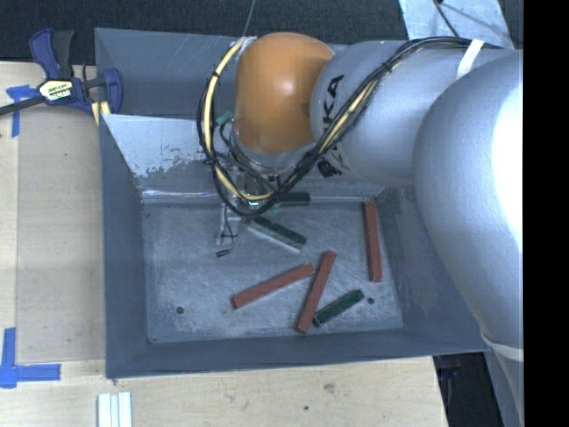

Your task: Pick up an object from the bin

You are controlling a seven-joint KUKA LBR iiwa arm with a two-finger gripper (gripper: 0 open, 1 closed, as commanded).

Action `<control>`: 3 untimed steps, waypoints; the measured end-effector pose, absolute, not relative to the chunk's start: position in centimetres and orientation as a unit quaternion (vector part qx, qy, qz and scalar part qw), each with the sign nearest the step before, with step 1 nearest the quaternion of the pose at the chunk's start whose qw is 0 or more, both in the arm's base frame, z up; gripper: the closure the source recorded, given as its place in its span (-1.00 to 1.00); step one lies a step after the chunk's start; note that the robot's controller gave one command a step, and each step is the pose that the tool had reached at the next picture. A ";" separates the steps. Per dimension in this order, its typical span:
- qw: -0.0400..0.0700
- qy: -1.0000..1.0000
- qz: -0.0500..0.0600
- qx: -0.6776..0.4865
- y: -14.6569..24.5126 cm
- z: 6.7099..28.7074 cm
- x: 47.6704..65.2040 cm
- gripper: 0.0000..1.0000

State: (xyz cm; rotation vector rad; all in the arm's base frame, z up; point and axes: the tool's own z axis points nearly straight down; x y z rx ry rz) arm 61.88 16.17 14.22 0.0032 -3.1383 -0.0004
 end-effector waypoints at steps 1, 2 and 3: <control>-0.001 -1.000 -0.001 0.000 16.1 14.5 62.1 -1.00; -0.004 -0.993 -0.001 0.122 10.5 9.1 58.6 -1.00; -0.001 -0.994 0.000 0.108 6.9 9.8 57.7 -1.00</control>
Offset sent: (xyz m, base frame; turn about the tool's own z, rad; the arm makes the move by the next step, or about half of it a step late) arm -0.0467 -0.0804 -0.0722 -0.3190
